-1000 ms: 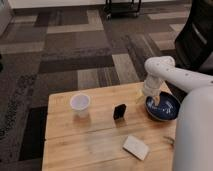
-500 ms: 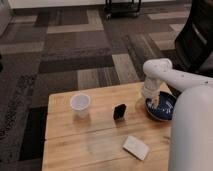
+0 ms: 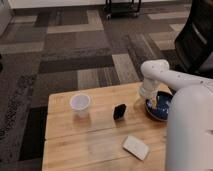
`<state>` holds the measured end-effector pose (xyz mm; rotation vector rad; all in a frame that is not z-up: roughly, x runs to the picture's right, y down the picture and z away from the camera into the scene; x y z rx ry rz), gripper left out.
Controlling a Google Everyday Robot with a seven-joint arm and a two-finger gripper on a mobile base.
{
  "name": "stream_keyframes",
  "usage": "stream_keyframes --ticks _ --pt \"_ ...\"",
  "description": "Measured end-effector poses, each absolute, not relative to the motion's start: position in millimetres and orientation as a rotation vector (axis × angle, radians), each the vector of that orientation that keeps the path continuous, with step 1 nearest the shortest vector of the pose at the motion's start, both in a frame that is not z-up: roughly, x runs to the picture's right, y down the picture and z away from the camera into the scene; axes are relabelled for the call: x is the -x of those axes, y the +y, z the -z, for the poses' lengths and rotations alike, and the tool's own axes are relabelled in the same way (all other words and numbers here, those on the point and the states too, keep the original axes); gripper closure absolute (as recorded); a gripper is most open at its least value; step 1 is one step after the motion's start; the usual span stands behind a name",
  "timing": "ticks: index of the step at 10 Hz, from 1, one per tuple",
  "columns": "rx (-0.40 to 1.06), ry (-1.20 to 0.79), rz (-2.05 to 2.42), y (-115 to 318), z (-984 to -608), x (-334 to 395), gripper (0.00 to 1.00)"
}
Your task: Pick up the ceramic bowl
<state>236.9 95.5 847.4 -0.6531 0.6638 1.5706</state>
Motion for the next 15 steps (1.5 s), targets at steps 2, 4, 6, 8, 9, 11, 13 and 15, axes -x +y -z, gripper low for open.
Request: stream_keyframes --ticks 2,4,6,8,9,11,13,15 --pt "0.645 0.66 -1.574 93.6 -847.7 -239.0 0.55" --pt "0.628 0.645 -1.591 88.0 -844.5 -242.5 0.81" --pt "0.612 0.634 -1.604 81.4 -841.3 -241.1 0.98" --pt "0.581 0.647 -1.633 72.2 -831.4 -245.5 1.0" --pt "0.57 0.654 -1.64 68.1 -827.1 -246.6 1.0" --pt "0.534 0.65 -1.658 48.6 -812.1 -241.9 1.0" --pt "0.511 0.632 -1.675 34.8 -797.3 -238.0 1.0" --pt "0.494 0.614 -1.69 26.5 -787.8 -237.9 1.0"
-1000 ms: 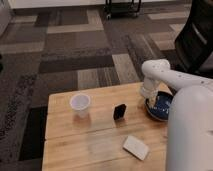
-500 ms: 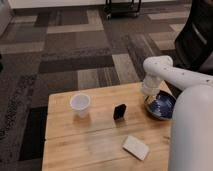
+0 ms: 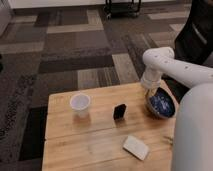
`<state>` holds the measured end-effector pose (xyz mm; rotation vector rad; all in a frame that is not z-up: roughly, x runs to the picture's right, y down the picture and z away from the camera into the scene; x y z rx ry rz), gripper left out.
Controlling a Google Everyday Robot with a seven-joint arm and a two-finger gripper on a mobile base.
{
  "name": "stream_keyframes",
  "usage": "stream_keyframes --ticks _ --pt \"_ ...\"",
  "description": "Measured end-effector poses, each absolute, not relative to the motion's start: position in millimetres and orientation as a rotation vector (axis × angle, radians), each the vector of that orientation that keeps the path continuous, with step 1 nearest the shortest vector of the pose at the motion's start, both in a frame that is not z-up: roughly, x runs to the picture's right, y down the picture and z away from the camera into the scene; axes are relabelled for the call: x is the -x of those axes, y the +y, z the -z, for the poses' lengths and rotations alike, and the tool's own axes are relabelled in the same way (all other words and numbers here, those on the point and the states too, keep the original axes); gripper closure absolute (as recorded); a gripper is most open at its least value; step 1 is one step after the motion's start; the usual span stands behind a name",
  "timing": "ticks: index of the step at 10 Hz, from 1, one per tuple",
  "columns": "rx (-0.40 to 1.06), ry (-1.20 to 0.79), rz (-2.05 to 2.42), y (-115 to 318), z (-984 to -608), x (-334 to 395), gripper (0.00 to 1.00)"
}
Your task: Pick up the ceramic bowl
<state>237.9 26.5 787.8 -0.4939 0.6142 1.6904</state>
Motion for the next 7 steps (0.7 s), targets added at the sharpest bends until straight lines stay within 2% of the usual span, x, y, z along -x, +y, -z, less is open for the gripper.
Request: stream_keyframes --ticks 3,7 --pt "0.48 0.554 -1.7 12.7 -771.5 -237.2 1.0" --pt "0.481 0.556 -1.696 13.2 -772.1 -235.7 1.0"
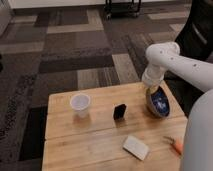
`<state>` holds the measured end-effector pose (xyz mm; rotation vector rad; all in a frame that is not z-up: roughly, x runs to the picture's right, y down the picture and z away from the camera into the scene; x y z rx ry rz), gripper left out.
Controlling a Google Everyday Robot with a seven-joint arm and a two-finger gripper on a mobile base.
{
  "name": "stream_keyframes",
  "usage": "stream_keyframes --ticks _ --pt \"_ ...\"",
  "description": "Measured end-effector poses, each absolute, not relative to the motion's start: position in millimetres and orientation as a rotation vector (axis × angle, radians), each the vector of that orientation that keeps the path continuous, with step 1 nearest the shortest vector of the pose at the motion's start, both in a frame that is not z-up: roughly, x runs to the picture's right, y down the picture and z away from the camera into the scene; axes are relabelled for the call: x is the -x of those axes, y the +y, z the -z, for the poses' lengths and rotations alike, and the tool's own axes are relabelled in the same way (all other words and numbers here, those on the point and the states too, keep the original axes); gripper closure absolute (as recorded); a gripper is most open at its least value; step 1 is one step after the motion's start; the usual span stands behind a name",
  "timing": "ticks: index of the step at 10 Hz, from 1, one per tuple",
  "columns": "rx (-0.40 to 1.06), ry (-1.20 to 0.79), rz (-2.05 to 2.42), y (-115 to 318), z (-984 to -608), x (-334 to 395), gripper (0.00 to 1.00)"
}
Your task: Pick up the ceramic bowl
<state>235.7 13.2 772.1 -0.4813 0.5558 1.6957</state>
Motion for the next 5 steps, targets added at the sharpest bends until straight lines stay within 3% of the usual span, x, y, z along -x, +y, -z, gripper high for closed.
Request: stream_keyframes --ticks 5 --pt "0.482 0.559 -1.695 14.4 -772.6 -236.4 1.0"
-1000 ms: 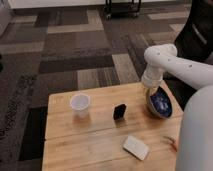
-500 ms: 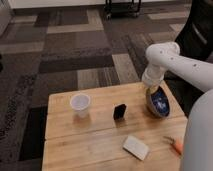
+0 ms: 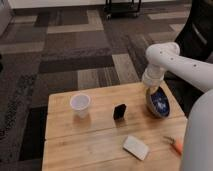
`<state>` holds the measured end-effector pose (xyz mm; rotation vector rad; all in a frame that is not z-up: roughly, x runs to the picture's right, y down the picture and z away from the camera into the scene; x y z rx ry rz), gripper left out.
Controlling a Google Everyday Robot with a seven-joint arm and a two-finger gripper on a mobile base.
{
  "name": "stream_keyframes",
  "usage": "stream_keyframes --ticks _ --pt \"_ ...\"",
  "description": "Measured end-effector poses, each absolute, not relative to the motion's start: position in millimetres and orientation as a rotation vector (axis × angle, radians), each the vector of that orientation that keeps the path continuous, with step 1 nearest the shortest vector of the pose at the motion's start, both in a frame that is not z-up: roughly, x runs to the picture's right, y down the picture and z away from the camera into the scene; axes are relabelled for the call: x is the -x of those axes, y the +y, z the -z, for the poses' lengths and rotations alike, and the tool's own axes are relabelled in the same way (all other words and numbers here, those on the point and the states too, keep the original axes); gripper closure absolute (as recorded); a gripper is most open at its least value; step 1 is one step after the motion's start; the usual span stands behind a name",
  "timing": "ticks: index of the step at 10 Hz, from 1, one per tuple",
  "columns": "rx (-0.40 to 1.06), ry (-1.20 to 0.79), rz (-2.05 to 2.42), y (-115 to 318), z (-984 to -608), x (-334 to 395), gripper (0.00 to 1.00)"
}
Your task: Pick up the ceramic bowl
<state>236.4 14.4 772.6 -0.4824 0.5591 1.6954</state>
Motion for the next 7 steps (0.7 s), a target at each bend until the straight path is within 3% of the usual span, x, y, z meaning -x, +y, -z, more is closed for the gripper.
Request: stream_keyframes --ticks 7 --pt "0.444 0.474 -1.653 -12.2 -748.6 -211.7 1.0"
